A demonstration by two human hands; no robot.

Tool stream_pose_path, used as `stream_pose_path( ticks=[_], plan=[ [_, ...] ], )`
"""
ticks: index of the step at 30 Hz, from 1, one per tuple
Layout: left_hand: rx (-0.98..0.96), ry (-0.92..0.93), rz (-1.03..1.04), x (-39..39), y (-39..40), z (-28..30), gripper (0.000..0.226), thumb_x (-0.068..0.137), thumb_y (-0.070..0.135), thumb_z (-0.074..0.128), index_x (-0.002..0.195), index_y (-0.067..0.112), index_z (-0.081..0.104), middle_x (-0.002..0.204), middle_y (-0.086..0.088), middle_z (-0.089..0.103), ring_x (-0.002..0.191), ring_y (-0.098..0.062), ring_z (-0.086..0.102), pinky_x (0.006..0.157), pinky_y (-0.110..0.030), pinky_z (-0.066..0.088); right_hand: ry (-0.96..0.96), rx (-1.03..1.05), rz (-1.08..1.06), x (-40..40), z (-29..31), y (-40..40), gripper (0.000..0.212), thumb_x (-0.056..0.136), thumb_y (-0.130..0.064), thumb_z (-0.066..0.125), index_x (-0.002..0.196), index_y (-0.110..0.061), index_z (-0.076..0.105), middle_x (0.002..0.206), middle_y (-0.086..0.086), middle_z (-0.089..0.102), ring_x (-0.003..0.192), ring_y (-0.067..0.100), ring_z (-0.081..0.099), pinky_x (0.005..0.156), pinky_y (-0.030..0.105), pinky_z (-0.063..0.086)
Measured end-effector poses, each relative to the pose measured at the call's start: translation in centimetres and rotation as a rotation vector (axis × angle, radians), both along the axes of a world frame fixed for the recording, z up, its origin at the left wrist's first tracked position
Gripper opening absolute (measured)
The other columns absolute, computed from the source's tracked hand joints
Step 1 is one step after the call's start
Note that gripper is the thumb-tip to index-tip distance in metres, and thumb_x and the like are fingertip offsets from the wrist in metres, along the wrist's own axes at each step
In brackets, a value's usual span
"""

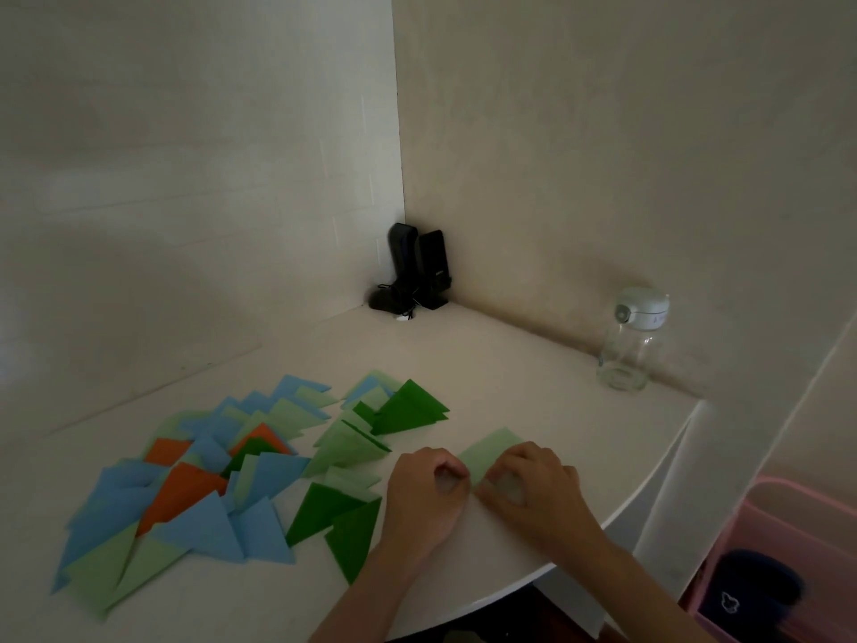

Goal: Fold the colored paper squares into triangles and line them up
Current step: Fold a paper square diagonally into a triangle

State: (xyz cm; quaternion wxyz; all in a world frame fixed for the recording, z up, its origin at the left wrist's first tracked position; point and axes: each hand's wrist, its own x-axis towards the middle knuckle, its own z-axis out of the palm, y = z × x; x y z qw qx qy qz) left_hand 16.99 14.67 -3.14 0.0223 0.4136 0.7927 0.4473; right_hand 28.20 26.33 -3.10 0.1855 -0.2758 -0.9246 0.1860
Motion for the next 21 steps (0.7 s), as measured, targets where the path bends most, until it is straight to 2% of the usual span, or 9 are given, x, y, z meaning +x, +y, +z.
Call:
stream_pose_path(
  ticks=[3, 6, 9, 11, 12, 14, 17, 19, 21],
  plan=[
    [0.008, 0.017, -0.055, 0.0, -0.4, -0.2, 0.015, 0.071, 0.026, 0.063, 0.082, 0.034, 0.065, 0.086, 0.019, 0.062, 0.088, -0.002, 0.053, 0.08, -0.014, 0.038, 0.024, 0.006, -0.018, -0.3, -0.1, 0.3, 0.023, 0.088, -0.047, 0.054, 0.099, -0.03, 0.064, 0.111, -0.014, 0.049, 0.11, 0.011, 0.042, 0.081, 0.029, 0.023],
    [-0.026, 0.091, -0.155, -0.3, -1.3, -0.2, 0.032, 0.068, 0.024, 0.061, 0.095, 0.04, 0.057, 0.101, 0.025, 0.055, 0.103, 0.002, 0.045, 0.089, -0.014, 0.032, -0.019, -0.067, 0.017, -0.8, 0.2, 0.7, 0.024, 0.093, -0.042, 0.05, 0.107, -0.027, 0.062, 0.118, -0.012, 0.046, 0.113, 0.012, 0.037, 0.082, 0.028, 0.02],
    [-0.011, 0.221, -0.176, -1.0, -1.7, -0.2, 0.035, 0.071, 0.017, 0.057, 0.1, 0.037, 0.058, 0.105, 0.021, 0.055, 0.105, 0.0, 0.044, 0.092, -0.019, 0.034, -0.067, -0.072, 0.092, -0.9, 0.6, 1.3, 0.025, 0.095, -0.039, 0.047, 0.111, -0.026, 0.06, 0.119, -0.014, 0.043, 0.115, 0.013, 0.035, 0.083, 0.028, 0.021],
    [0.007, 0.279, -0.171, -1.3, -1.5, -0.2, 0.029, 0.076, 0.011, 0.059, 0.099, 0.028, 0.063, 0.102, 0.014, 0.059, 0.101, -0.003, 0.047, 0.088, -0.021, 0.038, -0.074, -0.102, 0.137, -1.1, 0.8, 1.5, 0.029, 0.094, -0.043, 0.045, 0.111, -0.026, 0.06, 0.114, -0.018, 0.041, 0.116, 0.013, 0.035, 0.085, 0.028, 0.022],
    [0.002, 0.304, -0.166, -1.4, -1.5, -0.2, 0.024, 0.079, 0.01, 0.06, 0.097, 0.025, 0.066, 0.099, 0.012, 0.06, 0.097, -0.005, 0.049, 0.085, -0.022, 0.04, -0.085, -0.1, 0.156, -1.2, 0.9, 1.5, 0.037, 0.091, -0.051, 0.041, 0.11, -0.026, 0.061, 0.113, -0.019, 0.04, 0.116, 0.012, 0.035, 0.085, 0.028, 0.022],
    [-0.03, 0.357, -0.159, -1.2, -1.4, -0.2, 0.017, 0.084, 0.01, 0.061, 0.094, 0.021, 0.068, 0.095, 0.009, 0.062, 0.092, -0.007, 0.05, 0.079, -0.026, 0.044, -0.096, -0.024, 0.174, -1.1, 0.7, 1.5, 0.054, 0.076, -0.066, 0.031, 0.104, -0.031, 0.062, 0.114, -0.02, 0.043, 0.113, 0.009, 0.036, 0.083, 0.028, 0.022],
    [-0.042, 0.397, -0.164, -0.8, -1.6, -0.3, 0.014, 0.089, 0.013, 0.057, 0.093, 0.018, 0.069, 0.092, 0.006, 0.061, 0.089, -0.01, 0.049, 0.074, -0.029, 0.044, 0.021, -0.007, 0.158, -0.5, 0.3, 1.6, 0.034, 0.07, -0.064, 0.042, 0.088, -0.042, 0.06, 0.106, -0.022, 0.049, 0.106, 0.003, 0.043, 0.081, 0.029, 0.023],
    [-0.045, 0.389, -0.154, -0.6, -1.6, -0.3, 0.015, 0.091, 0.015, 0.055, 0.093, 0.017, 0.07, 0.092, 0.005, 0.061, 0.089, -0.01, 0.049, 0.076, -0.028, 0.043, 0.135, -0.007, 0.155, 0.1, -0.2, 1.5, 0.031, 0.072, -0.062, 0.042, 0.084, -0.042, 0.062, 0.101, -0.024, 0.052, 0.101, 0.0, 0.049, 0.08, 0.031, 0.027],
    [-0.055, 0.387, -0.147, -0.5, -1.5, -0.3, 0.015, 0.09, 0.013, 0.056, 0.094, 0.017, 0.07, 0.093, 0.005, 0.06, 0.09, -0.01, 0.049, 0.077, -0.027, 0.043, 0.165, 0.029, 0.184, 0.7, -0.7, 1.4, 0.03, 0.078, -0.06, 0.043, 0.086, -0.042, 0.066, 0.101, -0.025, 0.053, 0.099, -0.003, 0.049, 0.081, 0.029, 0.029]
  ],
)
